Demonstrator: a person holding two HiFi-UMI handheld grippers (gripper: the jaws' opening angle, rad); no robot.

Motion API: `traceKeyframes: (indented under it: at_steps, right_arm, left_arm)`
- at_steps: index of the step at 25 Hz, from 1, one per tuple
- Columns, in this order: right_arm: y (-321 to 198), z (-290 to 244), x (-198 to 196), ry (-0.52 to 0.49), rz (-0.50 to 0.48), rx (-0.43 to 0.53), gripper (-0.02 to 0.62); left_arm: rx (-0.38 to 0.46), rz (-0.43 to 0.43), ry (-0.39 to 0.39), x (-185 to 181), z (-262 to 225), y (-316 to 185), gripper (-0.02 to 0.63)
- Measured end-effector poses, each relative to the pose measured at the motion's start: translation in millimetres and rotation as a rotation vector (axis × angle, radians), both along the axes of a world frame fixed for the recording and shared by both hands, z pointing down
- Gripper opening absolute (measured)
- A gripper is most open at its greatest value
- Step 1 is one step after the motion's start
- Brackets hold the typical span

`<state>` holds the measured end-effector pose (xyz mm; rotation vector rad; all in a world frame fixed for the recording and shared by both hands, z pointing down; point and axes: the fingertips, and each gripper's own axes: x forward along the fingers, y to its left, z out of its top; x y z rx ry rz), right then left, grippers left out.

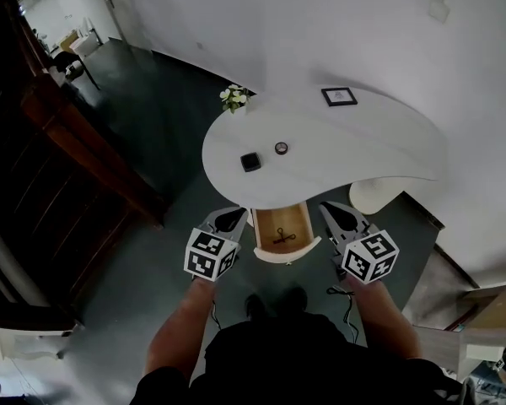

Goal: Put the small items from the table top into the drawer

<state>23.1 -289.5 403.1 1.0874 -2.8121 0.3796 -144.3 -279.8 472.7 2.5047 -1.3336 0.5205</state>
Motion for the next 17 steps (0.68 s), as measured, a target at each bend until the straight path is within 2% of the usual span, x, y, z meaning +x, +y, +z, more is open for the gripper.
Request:
traceKeyframes:
  at_steps: [9, 17]
  right_arm:
    - [17, -38, -18, -0.009, 0.018, 0.07, 0.009]
    - [11, -43, -26, 0.011, 0.005, 0.086, 0.009]
  left_arm:
    - [0.171, -0.106, 0.136, -53, -68, 14, 0.011]
    - [0.212, -0.138, 0.157, -69, -81, 3, 0.011]
